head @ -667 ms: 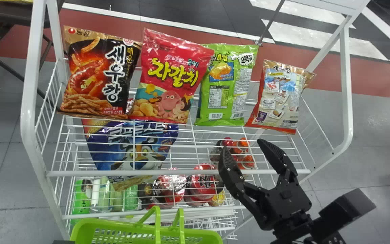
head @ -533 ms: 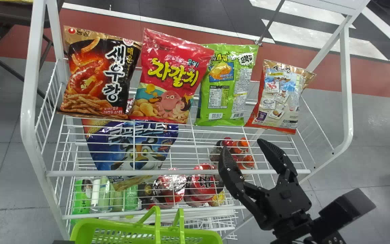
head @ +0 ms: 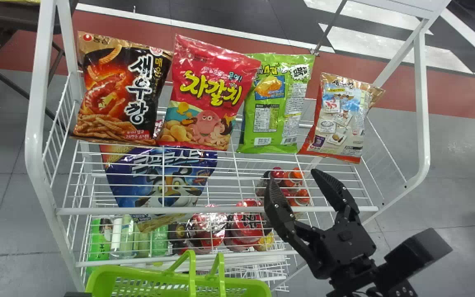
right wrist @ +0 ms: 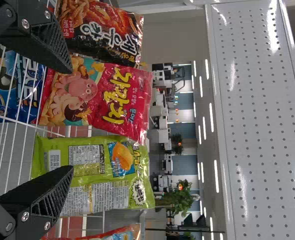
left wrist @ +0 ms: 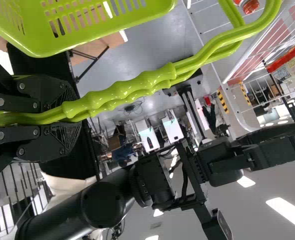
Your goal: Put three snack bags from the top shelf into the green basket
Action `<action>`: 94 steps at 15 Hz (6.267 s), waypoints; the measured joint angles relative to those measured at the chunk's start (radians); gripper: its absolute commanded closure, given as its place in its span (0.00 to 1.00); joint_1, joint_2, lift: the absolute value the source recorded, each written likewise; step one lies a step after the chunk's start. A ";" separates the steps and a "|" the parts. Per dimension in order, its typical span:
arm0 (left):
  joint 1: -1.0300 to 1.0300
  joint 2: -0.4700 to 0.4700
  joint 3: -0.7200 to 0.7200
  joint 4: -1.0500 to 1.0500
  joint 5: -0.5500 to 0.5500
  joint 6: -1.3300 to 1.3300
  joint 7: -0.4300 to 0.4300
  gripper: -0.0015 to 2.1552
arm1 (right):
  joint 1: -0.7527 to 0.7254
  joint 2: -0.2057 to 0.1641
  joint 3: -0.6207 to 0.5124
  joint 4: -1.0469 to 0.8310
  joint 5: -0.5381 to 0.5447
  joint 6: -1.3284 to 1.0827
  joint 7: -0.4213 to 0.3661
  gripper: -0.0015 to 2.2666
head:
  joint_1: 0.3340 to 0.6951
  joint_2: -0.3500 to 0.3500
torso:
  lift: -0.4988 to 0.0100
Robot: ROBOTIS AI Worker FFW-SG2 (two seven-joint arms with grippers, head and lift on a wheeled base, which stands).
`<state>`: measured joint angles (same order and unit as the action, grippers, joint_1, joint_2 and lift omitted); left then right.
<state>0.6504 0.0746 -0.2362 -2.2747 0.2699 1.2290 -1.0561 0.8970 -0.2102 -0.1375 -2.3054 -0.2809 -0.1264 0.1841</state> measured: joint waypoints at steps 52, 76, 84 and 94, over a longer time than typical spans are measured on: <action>-0.008 0.008 -0.057 0.000 -0.057 -0.013 0.044 0.74 | -0.691 0.009 0.266 0.074 0.027 0.918 0.256 0.98 | 1.00 0.10 | 0.89; 0.006 -0.024 0.011 0.011 0.020 -0.119 0.016 0.74 | -0.146 -0.009 -0.456 -0.393 -0.176 1.697 0.678 0.98 | 1.00 0.00 | 0.89; 0.035 -0.030 0.009 -0.023 0.010 -0.119 0.016 0.74 | -0.198 -0.043 -0.096 -0.127 -0.017 1.655 0.622 0.92 | 1.00 0.00 | 0.89; 0.039 -0.030 0.012 -0.023 0.009 -0.119 0.006 0.74 | -0.217 -0.043 -0.062 -0.046 0.017 1.363 0.617 0.02 | 1.00 0.00 | 0.89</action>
<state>0.6890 0.0444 -0.2238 -2.2978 0.2791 1.1099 -1.0502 0.6799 -0.2530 -0.2000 -2.3512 -0.2643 1.2364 0.8015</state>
